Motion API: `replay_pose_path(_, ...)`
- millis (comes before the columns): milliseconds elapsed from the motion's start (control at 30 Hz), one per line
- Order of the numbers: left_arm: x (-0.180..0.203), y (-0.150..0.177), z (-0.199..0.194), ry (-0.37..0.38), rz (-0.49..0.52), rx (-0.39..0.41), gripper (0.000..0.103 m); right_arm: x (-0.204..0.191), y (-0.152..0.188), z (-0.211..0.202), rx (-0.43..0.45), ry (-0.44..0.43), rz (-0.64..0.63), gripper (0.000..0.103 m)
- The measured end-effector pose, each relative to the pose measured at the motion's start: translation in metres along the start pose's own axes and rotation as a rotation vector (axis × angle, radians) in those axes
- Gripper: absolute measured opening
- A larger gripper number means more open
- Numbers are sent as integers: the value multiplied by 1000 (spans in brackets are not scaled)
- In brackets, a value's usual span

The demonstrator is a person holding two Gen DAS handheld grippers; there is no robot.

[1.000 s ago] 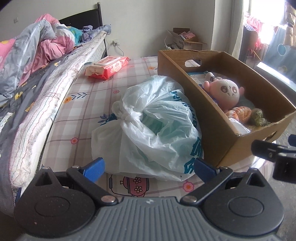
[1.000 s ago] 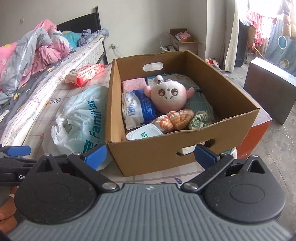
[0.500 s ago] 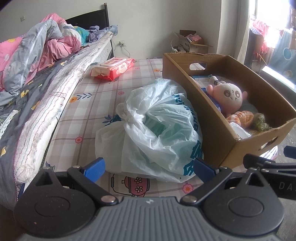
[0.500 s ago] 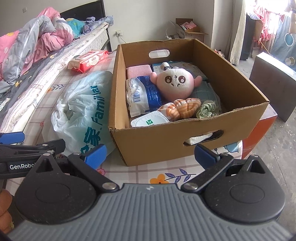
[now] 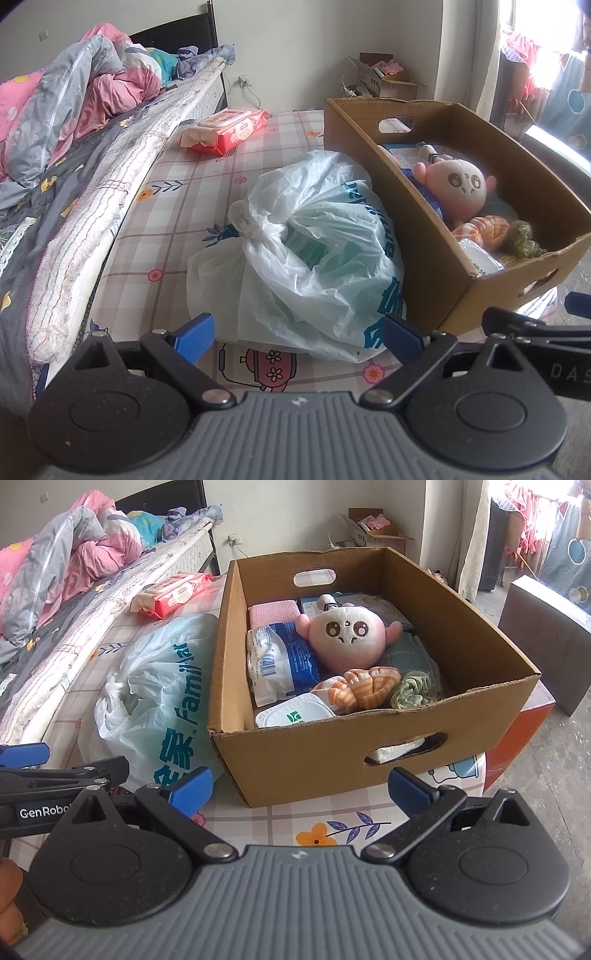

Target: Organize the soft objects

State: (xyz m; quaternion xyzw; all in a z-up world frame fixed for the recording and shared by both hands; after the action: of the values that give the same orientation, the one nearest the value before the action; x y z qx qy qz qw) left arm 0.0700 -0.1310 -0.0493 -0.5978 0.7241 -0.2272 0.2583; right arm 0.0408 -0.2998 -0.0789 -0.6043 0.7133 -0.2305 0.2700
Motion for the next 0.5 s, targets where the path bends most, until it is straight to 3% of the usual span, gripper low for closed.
replay_pose_path(500, -1, -2, -2, -2, -7, -1, 97, 0, -3, -1, 2, 1, -1, 102)
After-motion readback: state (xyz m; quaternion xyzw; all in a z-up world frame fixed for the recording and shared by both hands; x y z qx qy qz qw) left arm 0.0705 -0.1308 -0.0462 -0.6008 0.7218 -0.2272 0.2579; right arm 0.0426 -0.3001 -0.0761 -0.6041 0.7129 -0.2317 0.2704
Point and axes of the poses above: each gripper's, at about its wrist camera, not at the fingertips, and z roughly the way its jaws point, x to its right, y to its underside, the point moved 10 cm from there along z, roughly the way its jaws point, and after that the axes turned 3 degrees about z, right-handed, at the moved point
